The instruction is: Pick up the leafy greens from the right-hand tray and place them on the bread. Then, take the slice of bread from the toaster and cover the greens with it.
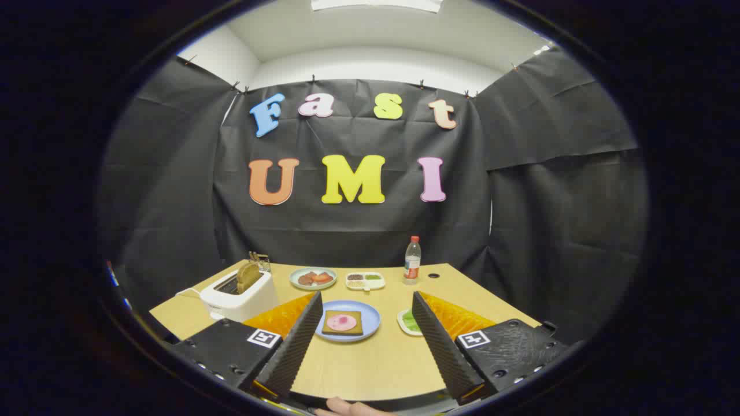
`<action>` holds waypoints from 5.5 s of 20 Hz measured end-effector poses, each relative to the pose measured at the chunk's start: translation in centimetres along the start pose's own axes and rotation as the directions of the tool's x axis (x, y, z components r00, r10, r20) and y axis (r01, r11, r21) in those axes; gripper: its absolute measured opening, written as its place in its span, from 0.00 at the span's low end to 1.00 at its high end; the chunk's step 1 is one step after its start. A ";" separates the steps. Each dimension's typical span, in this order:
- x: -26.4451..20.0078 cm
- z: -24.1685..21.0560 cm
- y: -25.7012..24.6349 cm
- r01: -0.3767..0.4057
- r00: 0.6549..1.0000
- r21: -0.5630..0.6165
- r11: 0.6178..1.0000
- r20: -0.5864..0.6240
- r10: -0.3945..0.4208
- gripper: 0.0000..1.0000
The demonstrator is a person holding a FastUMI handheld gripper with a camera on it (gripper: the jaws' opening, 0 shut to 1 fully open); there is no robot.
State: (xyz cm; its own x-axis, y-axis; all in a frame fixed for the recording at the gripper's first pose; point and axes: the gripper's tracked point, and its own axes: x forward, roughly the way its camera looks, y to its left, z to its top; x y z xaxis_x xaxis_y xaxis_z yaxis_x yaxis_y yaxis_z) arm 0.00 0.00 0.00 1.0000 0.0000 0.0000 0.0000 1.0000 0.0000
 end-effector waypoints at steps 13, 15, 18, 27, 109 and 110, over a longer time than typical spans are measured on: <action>0.1 -0.5 0.1 -0.002 1.000 -0.001 1.000 -0.015 0.002 0.95; 0.3 -0.6 -0.1 -0.001 1.000 -0.003 1.000 -0.015 0.001 0.95; 1.5 -1.2 -0.9 0.005 1.000 -0.008 1.000 -0.025 -0.005 0.95; 10.3 -4.1 -8.5 0.059 0.991 -0.012 0.998 -0.121 -0.060 0.95; 26.2 -17.7 6.8 -0.158 0.816 0.064 0.985 -0.554 0.167 0.38; 26.0 -17.2 6.5 -0.149 0.822 0.058 0.987 -0.547 0.156 0.45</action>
State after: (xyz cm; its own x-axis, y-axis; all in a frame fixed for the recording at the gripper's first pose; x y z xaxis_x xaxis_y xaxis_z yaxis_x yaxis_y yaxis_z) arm 26.04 6.54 -17.23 0.8221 0.1563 -0.5475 -0.1490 0.9871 0.0581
